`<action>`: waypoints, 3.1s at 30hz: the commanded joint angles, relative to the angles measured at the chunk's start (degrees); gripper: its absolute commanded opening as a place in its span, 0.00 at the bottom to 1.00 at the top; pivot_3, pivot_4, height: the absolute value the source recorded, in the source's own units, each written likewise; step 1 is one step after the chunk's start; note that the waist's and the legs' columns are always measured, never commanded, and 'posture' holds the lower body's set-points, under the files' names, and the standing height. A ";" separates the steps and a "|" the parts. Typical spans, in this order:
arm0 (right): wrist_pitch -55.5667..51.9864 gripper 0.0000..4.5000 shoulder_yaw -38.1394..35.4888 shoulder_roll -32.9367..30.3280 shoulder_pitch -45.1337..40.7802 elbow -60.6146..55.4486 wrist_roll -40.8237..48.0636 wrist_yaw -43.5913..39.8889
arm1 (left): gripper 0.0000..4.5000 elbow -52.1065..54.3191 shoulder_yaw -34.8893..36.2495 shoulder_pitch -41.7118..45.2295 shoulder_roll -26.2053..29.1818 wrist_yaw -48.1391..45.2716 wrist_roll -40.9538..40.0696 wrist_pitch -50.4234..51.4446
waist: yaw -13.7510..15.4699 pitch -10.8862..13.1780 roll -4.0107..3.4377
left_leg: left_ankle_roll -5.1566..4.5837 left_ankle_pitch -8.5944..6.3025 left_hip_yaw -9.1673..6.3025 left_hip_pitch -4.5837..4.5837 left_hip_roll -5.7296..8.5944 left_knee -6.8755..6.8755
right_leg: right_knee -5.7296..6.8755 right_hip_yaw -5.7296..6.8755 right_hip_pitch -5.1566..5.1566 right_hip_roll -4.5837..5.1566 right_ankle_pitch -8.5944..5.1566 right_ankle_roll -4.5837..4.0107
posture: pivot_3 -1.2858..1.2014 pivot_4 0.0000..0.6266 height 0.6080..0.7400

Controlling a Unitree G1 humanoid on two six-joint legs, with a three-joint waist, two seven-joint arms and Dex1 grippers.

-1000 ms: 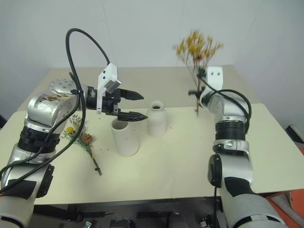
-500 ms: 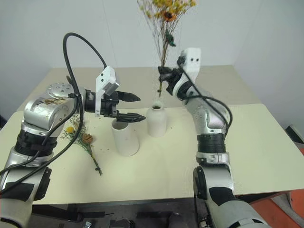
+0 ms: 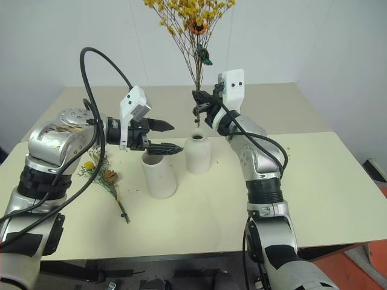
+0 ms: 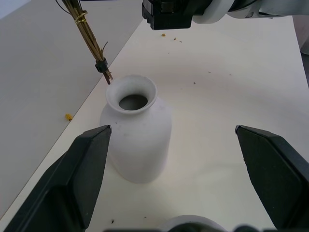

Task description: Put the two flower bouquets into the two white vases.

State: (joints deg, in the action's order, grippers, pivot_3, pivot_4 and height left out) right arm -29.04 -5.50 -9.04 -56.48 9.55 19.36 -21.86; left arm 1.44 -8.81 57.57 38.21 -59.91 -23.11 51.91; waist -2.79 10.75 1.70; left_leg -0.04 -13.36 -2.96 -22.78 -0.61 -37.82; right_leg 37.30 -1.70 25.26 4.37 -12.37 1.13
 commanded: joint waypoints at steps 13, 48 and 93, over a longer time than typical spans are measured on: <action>7.23 0.00 -1.27 -0.60 -0.61 -0.92 -0.24 1.22 | 1.00 -0.04 0.50 2.04 -0.74 0.13 -0.17 -0.61 | 0.01 0.00 0.00 | 0.00 0.00 0.00 -0.01 0.00 0.00 | -0.01 0.00 0.00 0.00 0.00 0.00 | 0.52 0.24 1.00; 14.51 0.25 6.94 0.88 14.27 -8.78 -7.81 0.10 | 1.00 1.06 0.84 1.60 -0.26 0.81 -0.12 0.52 | 0.06 0.00 0.00 | 0.00 0.00 0.00 0.00 0.01 -0.02 | -0.09 -0.01 0.00 0.00 0.00 0.00 | 0.52 0.24 1.00; -2.48 0.99 9.67 -27.58 16.07 -33.49 14.36 -34.60 | 1.00 15.03 25.50 -50.38 42.92 78.78 -89.89 14.02 | 1.51 0.05 0.02 | 0.28 -0.18 0.12 1.27 -0.14 0.05 | -0.26 -0.14 -1.00 -0.02 -0.06 -0.01 | 0.52 0.24 1.00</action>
State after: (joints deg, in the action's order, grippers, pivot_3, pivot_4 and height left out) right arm -33.62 4.24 -37.11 -39.13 -23.27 34.00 -55.85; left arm 16.83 18.79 4.90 81.79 15.88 -111.91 68.93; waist -1.28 10.81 1.72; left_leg 0.25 -13.54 -2.82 -21.52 -0.75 -37.76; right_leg 37.03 -1.85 24.26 4.33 -12.43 1.12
